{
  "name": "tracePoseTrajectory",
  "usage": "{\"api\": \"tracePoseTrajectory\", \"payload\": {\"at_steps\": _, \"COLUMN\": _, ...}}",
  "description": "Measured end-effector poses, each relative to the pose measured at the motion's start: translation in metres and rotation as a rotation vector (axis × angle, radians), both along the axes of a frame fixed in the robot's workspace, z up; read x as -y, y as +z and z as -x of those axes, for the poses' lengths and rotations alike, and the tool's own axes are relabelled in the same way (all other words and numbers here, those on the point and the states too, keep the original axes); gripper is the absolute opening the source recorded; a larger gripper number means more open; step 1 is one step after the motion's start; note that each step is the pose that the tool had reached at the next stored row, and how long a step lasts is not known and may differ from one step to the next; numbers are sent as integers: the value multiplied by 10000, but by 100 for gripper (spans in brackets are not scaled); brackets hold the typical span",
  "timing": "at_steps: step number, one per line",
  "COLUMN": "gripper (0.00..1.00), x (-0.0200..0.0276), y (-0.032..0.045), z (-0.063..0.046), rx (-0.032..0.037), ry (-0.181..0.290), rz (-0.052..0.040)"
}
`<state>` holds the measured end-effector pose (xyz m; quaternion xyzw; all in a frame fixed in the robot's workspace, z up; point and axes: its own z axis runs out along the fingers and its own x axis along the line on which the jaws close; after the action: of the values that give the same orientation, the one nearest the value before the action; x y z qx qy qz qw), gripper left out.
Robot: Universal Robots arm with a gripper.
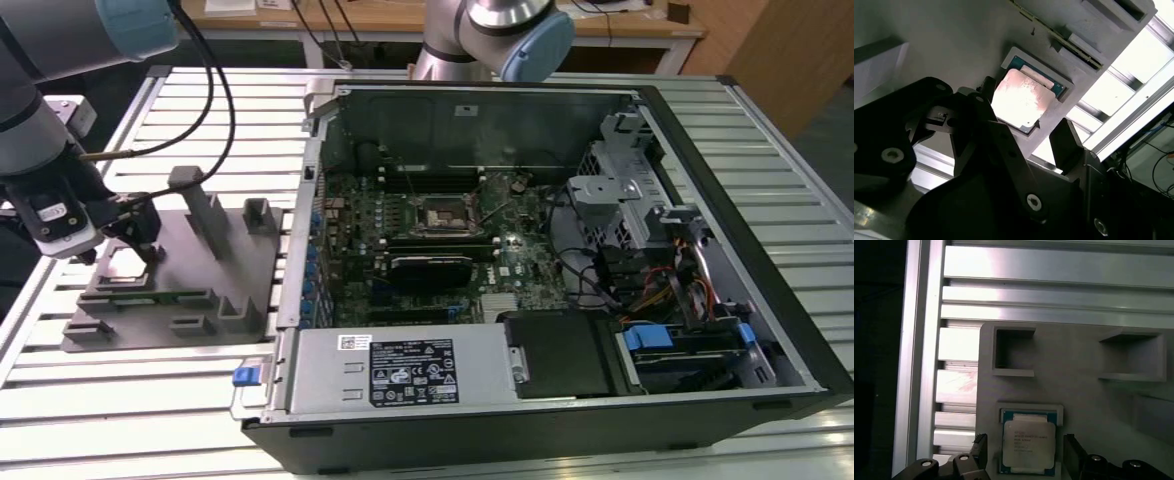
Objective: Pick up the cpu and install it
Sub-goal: 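Pick up the cpu and move it towards the insertion slot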
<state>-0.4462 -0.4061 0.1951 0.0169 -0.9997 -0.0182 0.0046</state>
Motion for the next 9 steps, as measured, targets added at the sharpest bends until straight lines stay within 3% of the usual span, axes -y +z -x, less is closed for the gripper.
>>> {"api": "tracePoseTrajectory", "payload": {"at_steps": 9, "gripper": 71, "x": 0, "y": -76, "z": -16, "rx": 0, "ry": 0, "rz": 0}}
